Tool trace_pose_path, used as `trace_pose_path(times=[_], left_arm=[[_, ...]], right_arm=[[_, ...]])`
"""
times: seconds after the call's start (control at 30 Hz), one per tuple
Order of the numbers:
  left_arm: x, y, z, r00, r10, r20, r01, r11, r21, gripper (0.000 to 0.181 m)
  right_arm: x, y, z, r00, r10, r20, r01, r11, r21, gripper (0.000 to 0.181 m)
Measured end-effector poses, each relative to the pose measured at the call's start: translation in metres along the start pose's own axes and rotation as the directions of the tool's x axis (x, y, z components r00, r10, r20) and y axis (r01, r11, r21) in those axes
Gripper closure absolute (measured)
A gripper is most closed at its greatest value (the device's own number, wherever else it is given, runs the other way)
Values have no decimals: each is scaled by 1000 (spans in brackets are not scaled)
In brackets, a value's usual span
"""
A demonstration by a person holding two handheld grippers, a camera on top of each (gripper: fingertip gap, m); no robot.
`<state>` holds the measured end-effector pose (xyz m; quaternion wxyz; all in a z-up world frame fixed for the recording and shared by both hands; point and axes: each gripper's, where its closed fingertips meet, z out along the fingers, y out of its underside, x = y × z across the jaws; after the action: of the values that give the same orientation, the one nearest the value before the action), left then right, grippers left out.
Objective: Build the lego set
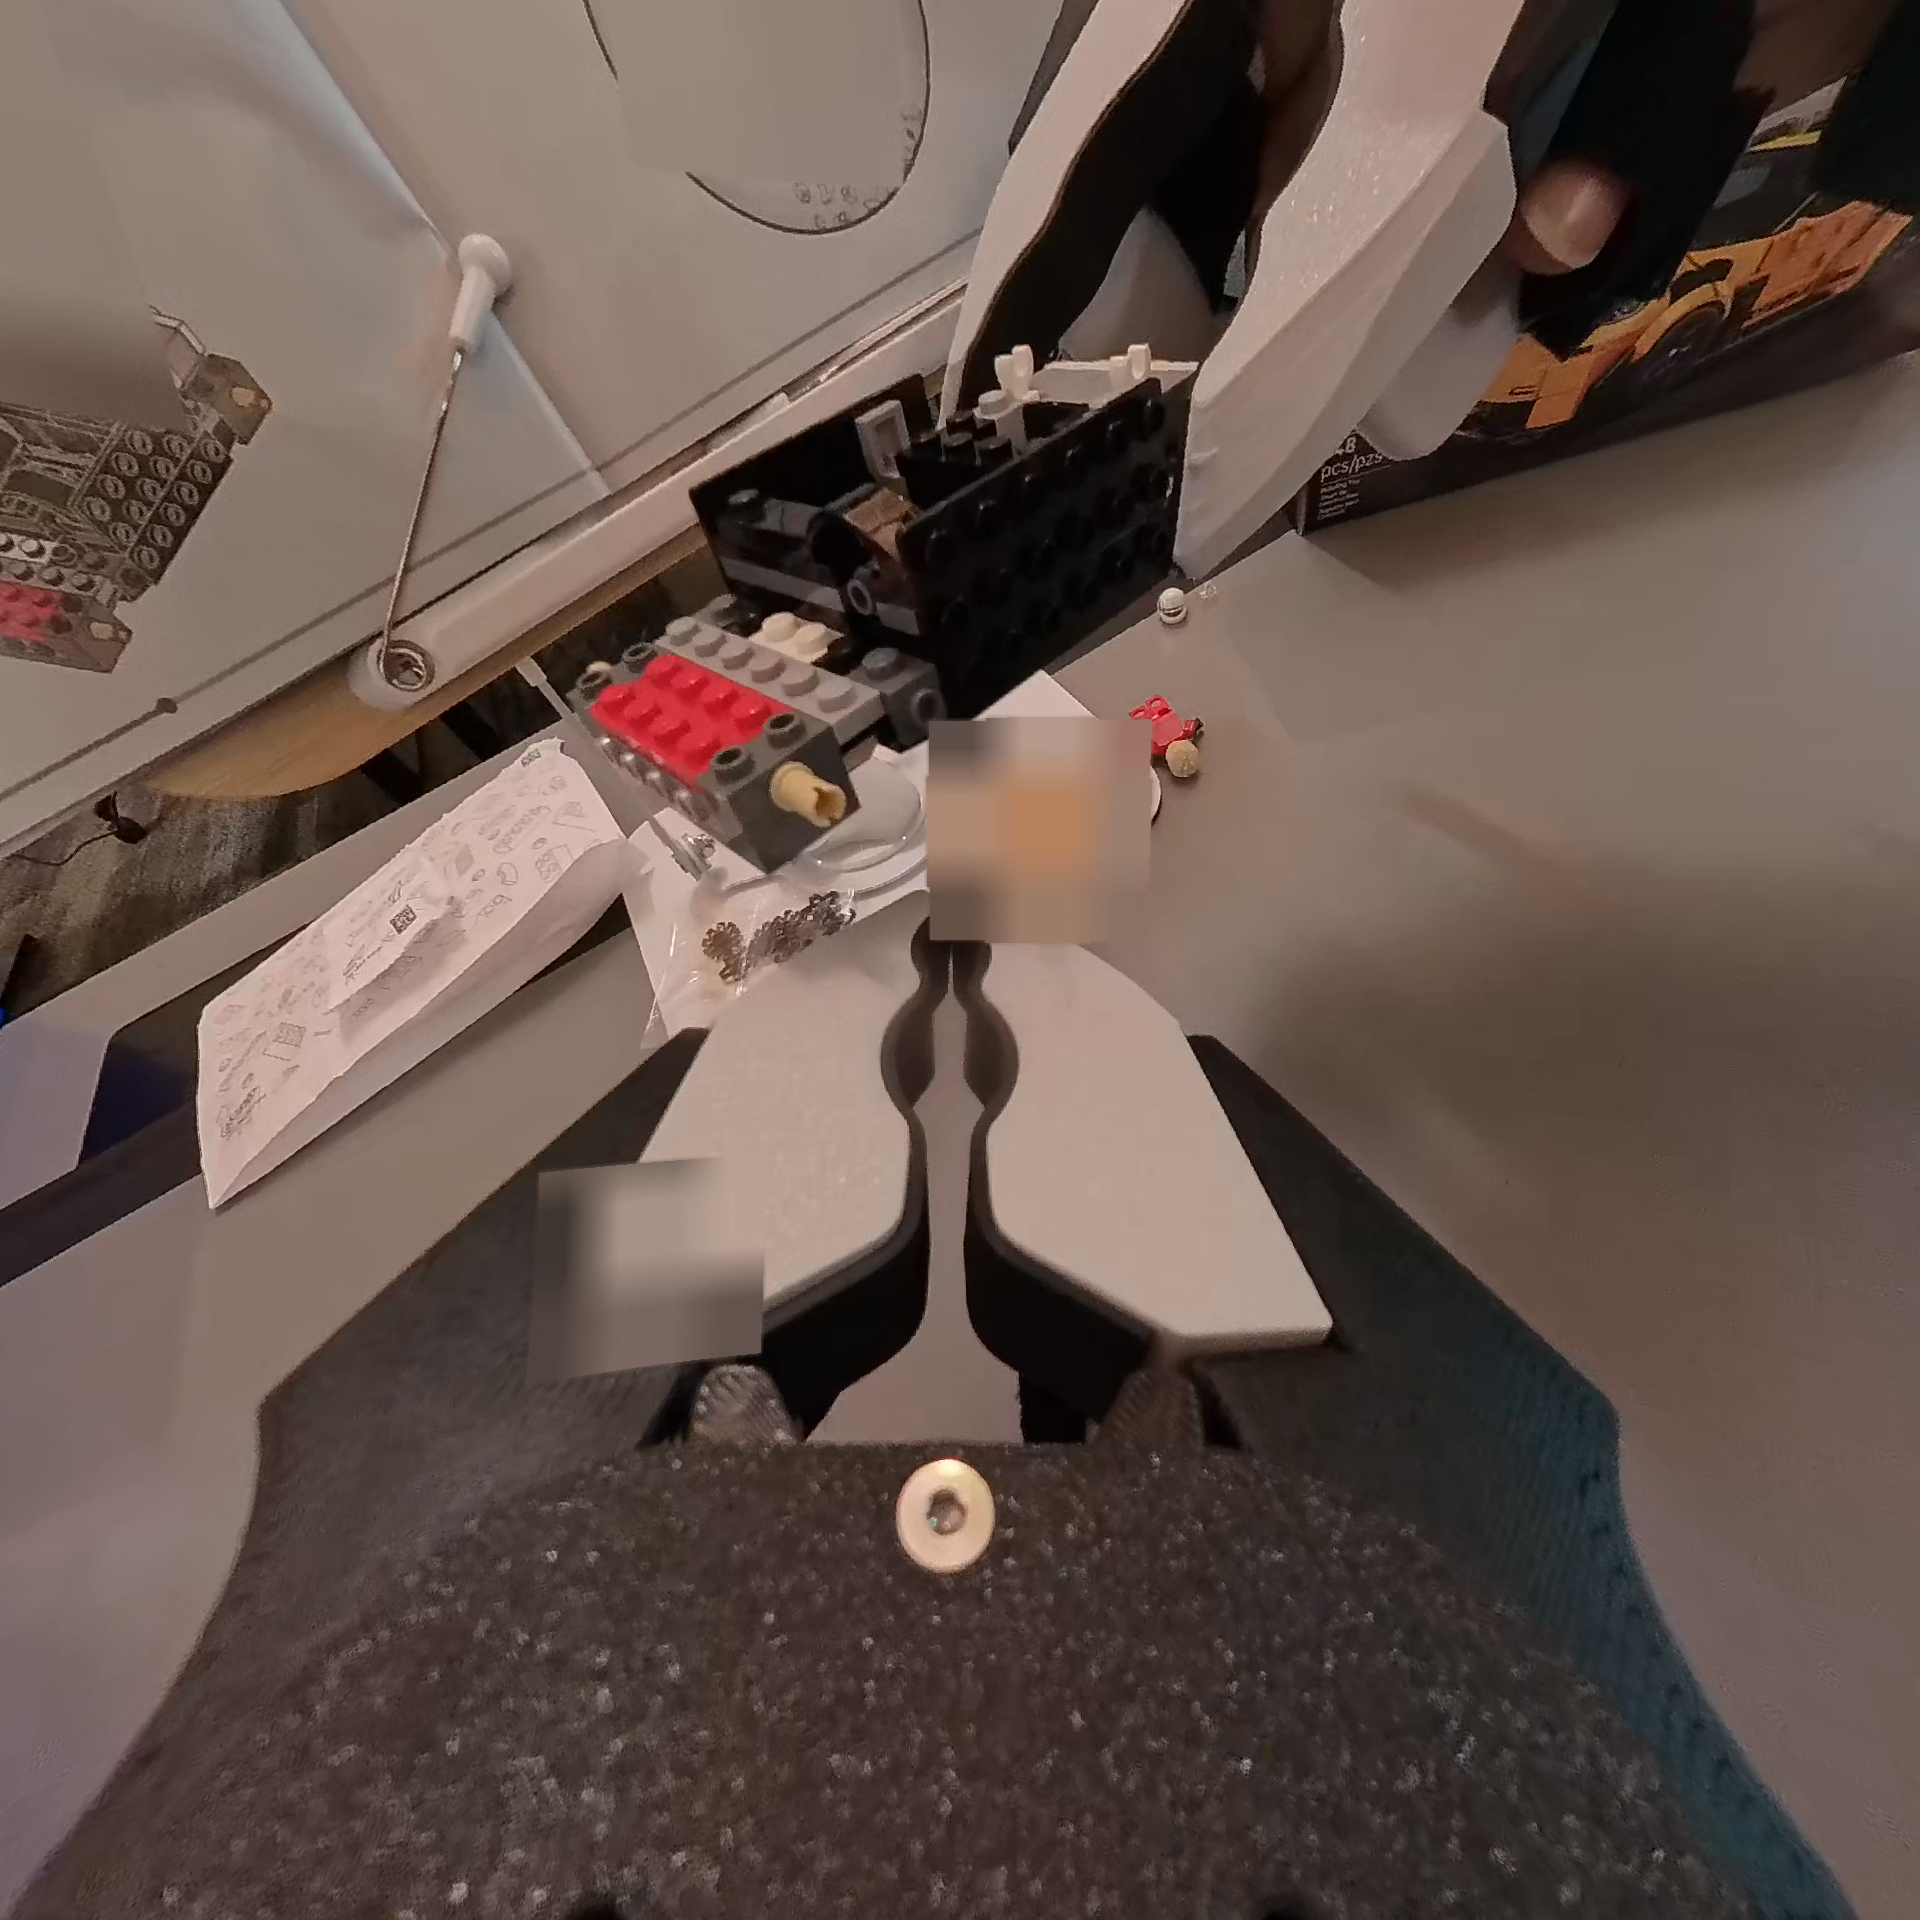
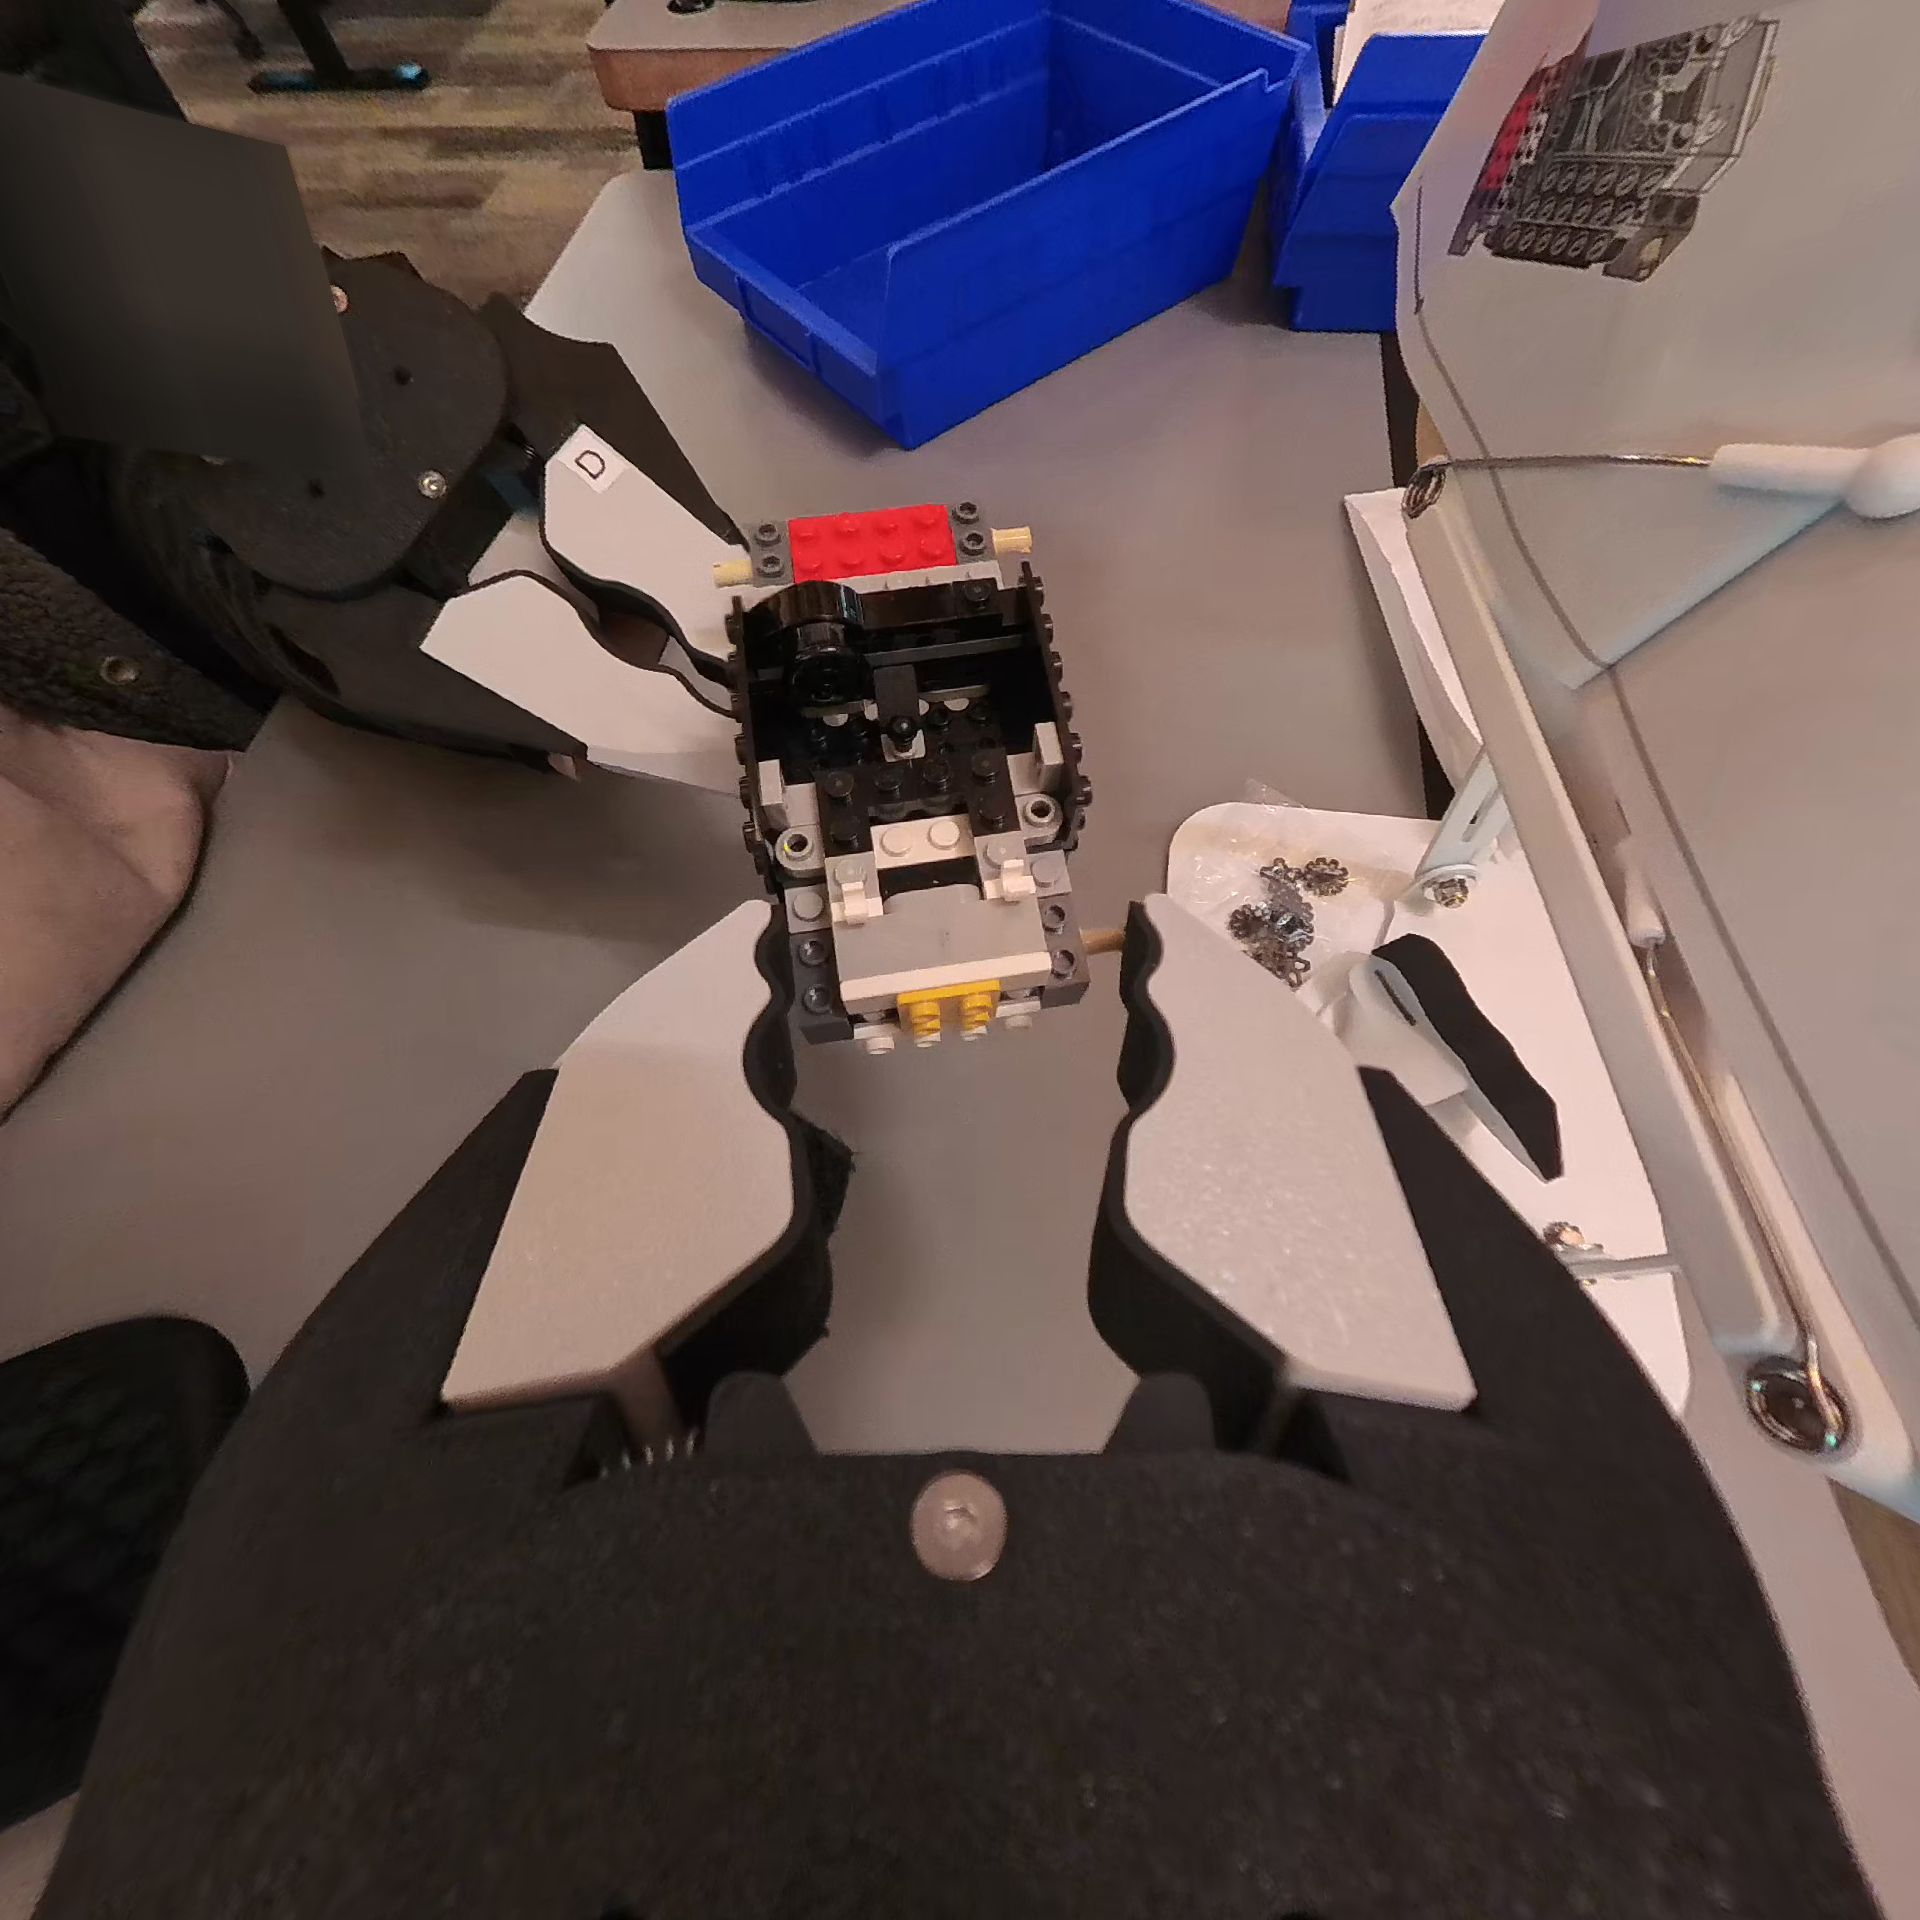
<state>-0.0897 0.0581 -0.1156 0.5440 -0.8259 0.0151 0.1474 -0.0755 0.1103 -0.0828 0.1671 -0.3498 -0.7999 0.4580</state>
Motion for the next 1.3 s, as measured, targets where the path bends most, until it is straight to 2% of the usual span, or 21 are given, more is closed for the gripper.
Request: trace_pose_path(times=[0.17,0.47,0.77,1.17,1.3], left_arm=[[-8,4,-5,1000,-6,15,6,1000,4,181],[-26,19,1,998,-18,67,20,999,-34,181],[-39,32,0,995,-29,98,34,998,-49,181],[-88,36,-26,975,-154,159,150,988,38,181],[-105,36,-39,970,-159,185,146,986,80,181]], right_arm=[[-7,19,-1,998,5,-66,-8,999,-49,120],[-45,57,5,994,38,-100,-40,999,-23,120],[-73,113,49,986,101,-131,-115,988,-105,120],[-96,144,93,990,-2,-140,-39,957,-287,120],[-96,143,94,987,27,-157,-70,959,-273,105]])
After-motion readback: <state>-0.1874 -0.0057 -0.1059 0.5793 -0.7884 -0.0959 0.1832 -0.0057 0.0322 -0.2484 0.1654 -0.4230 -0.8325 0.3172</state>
